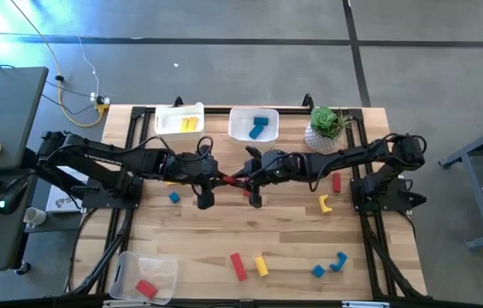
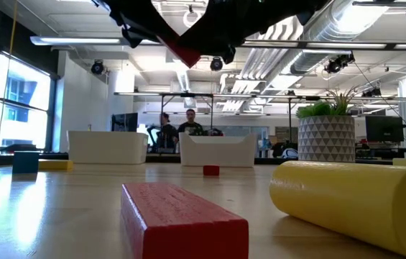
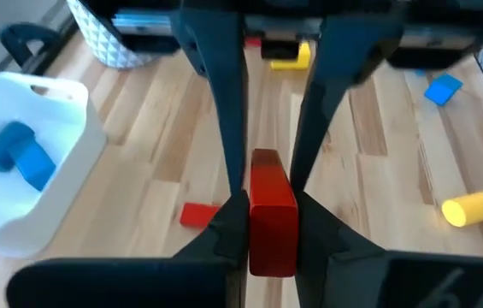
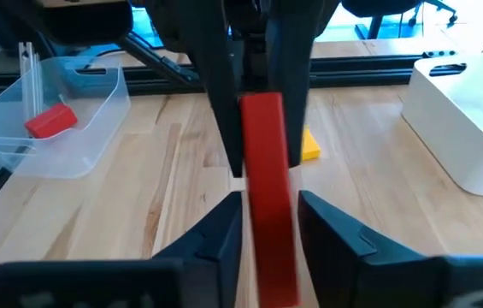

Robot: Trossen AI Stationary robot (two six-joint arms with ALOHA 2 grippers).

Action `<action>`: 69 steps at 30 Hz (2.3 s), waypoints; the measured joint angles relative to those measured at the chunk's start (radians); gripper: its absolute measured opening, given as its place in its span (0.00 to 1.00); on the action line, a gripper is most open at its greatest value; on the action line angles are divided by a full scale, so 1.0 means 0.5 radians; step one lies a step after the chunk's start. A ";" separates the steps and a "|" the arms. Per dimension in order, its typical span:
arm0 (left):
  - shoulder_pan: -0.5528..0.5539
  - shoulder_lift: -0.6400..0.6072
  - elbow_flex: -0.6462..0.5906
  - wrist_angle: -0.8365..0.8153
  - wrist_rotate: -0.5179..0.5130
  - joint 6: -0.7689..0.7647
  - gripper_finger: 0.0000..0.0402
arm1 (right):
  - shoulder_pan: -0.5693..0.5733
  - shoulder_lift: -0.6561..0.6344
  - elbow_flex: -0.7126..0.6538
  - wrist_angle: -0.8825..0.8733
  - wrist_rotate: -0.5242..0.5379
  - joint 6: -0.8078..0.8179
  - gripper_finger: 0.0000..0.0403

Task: Sort & place blocks by color
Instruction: Put the red block into the transparent bin

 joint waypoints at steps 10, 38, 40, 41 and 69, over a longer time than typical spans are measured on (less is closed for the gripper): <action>-0.219 0.000 0.010 -0.410 0.031 -0.259 0.09 | 0.067 0.000 0.000 -0.023 0.050 -0.003 0.38; -1.294 -0.001 0.267 -1.413 0.480 -1.745 0.09 | 0.061 0.000 0.000 -0.085 0.143 -0.006 0.40; -1.370 -0.001 0.265 -1.412 0.479 -1.870 0.09 | 0.061 0.000 0.000 -0.085 0.145 -0.007 0.40; -1.405 -0.001 0.258 -1.411 0.471 -1.934 0.09 | 0.061 0.000 0.000 -0.085 0.146 -0.008 0.40; -1.763 0.327 0.095 -1.109 0.819 -2.611 0.18 | 0.027 0.000 0.000 -0.136 0.478 -0.107 0.40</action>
